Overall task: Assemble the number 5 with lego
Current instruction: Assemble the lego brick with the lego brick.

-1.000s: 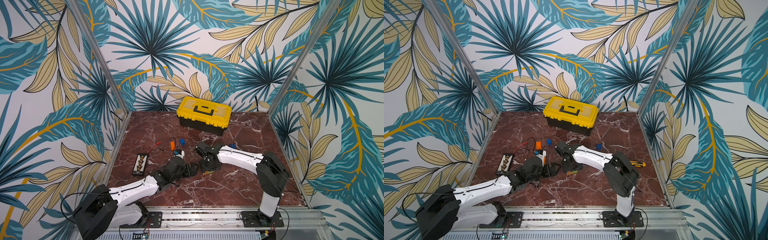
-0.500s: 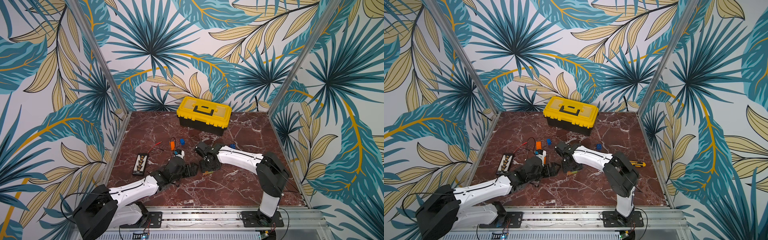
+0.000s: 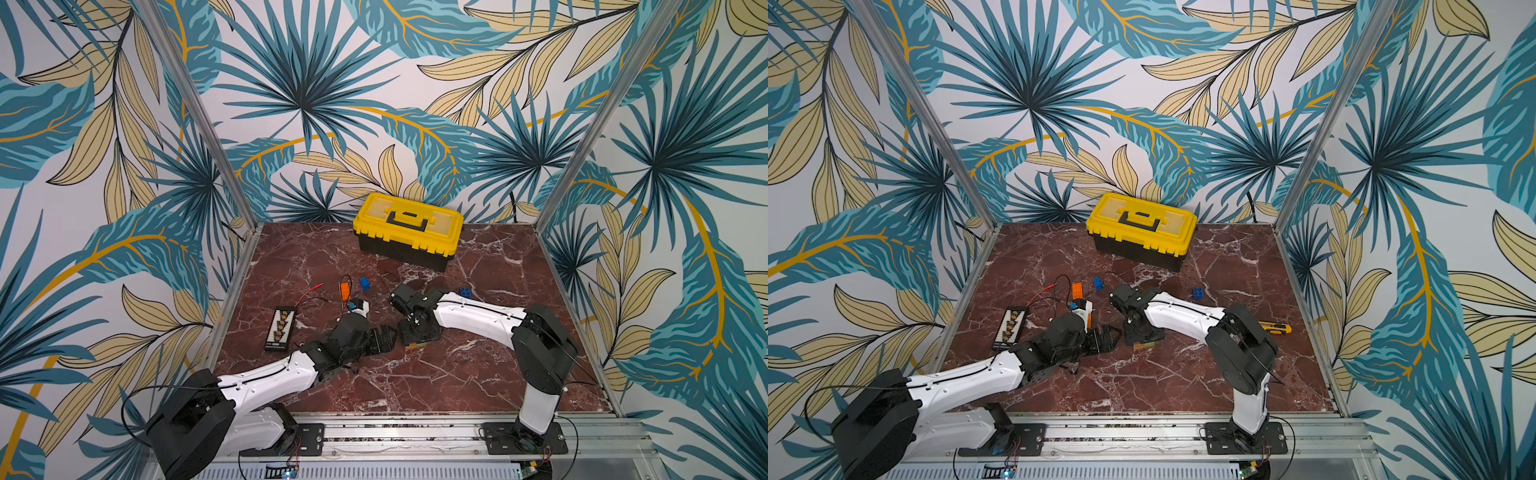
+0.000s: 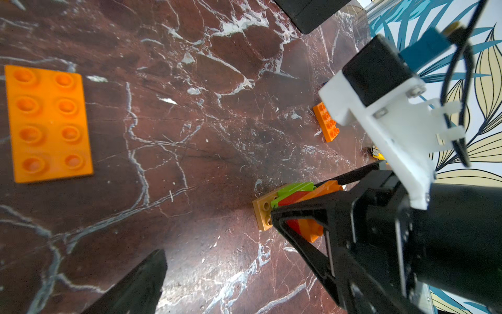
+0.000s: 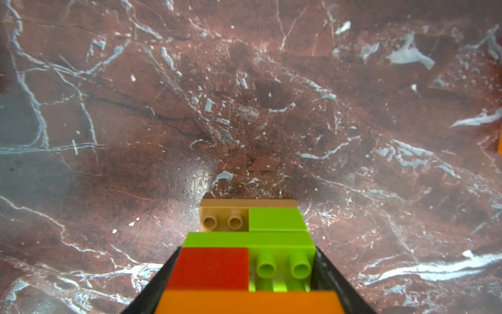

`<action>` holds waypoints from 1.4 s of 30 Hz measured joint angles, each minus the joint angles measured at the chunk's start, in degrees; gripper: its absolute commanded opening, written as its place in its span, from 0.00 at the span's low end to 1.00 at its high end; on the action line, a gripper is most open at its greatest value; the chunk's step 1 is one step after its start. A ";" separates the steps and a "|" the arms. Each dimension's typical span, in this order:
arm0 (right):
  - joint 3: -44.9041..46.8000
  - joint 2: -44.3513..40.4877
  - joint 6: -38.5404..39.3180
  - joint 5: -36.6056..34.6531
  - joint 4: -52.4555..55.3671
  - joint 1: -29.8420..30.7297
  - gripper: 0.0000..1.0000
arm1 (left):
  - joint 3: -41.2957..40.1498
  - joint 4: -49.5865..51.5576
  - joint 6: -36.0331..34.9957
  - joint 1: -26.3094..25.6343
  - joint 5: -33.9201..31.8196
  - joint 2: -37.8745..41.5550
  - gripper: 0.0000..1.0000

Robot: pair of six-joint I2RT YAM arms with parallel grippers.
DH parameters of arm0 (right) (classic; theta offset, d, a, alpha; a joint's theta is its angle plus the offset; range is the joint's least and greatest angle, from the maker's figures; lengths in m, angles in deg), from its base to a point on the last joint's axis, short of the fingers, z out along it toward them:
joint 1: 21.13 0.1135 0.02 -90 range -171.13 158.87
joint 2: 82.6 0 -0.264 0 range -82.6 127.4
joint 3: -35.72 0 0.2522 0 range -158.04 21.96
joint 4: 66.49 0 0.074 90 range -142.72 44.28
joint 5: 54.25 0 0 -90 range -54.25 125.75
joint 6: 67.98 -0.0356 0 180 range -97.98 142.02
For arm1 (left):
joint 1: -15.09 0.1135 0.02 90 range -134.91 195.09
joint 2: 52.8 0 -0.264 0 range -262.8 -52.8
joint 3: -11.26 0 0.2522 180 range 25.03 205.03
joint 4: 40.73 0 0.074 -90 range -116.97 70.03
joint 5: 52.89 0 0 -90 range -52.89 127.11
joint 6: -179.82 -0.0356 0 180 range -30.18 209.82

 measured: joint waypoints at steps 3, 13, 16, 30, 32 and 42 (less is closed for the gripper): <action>0.15 0.00 0.00 -0.09 -0.17 0.00 0.66 | 0.00 0.00 0.00 0.00 0.00 -0.02 1.00; 0.66 -0.02 -0.17 -0.42 -0.74 0.13 0.66 | 0.00 -0.02 0.00 0.00 0.00 -0.02 1.00; 0.81 -0.13 -0.17 -0.44 -0.92 0.17 0.66 | 0.00 0.00 0.00 0.00 0.00 -0.02 1.00; 0.74 -0.20 -0.17 -0.44 -0.90 0.17 0.66 | 0.00 -0.02 0.00 0.00 0.00 -0.02 1.00; 0.72 -0.20 -0.15 -0.44 -0.87 0.17 0.66 | 0.00 -0.02 0.00 0.00 0.00 0.00 1.00; 0.70 -0.17 -0.17 -0.42 -0.87 0.15 0.66 | 0.00 -0.02 0.02 0.00 0.00 -0.02 1.00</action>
